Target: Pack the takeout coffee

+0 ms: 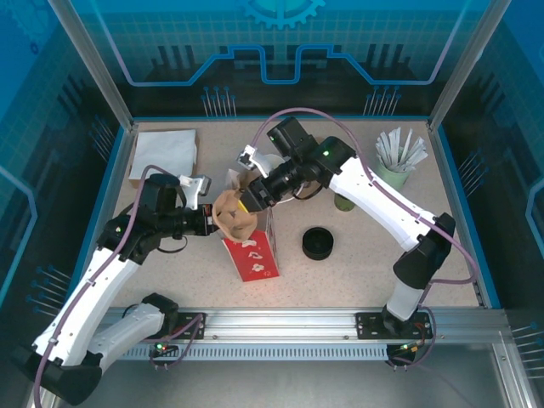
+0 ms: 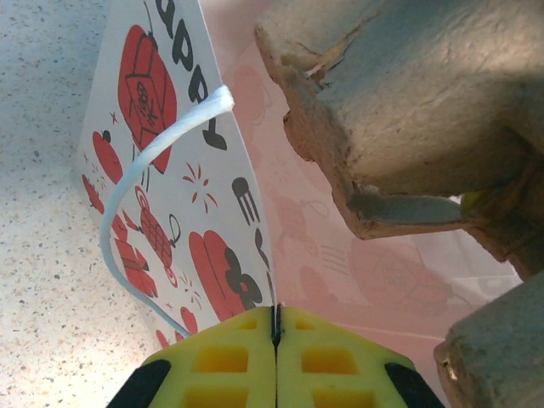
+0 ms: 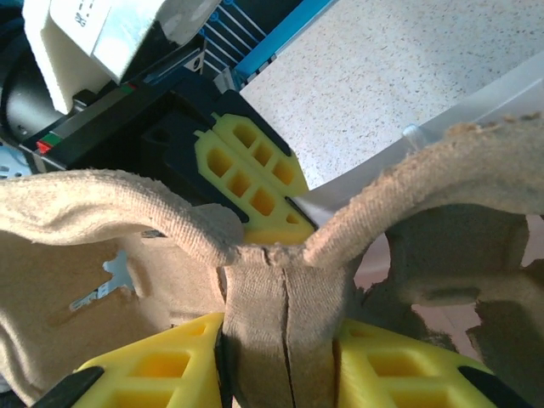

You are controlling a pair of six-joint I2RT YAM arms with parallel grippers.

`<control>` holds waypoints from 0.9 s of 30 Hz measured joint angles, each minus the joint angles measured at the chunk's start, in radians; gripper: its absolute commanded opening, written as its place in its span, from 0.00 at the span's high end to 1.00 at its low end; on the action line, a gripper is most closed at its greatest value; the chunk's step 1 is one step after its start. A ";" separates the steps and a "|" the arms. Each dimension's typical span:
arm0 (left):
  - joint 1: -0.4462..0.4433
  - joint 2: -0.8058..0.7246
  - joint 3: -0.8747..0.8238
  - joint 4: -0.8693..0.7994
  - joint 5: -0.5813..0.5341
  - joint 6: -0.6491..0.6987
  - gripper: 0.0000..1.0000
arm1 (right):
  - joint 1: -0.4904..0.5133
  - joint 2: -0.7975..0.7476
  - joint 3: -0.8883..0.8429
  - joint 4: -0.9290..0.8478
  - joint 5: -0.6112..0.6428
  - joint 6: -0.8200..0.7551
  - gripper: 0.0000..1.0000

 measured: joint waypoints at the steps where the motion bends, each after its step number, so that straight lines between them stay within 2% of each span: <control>1: 0.000 0.001 0.000 0.000 0.000 0.009 0.97 | -0.002 0.000 0.005 -0.006 -0.003 -0.007 0.67; 20: 0.003 0.040 0.016 -0.003 -0.019 0.067 0.97 | -0.032 -0.062 -0.062 0.034 -0.045 -0.019 0.68; 27: 0.003 0.070 0.058 -0.010 -0.030 0.123 0.97 | -0.034 -0.103 -0.086 0.084 -0.100 -0.021 0.68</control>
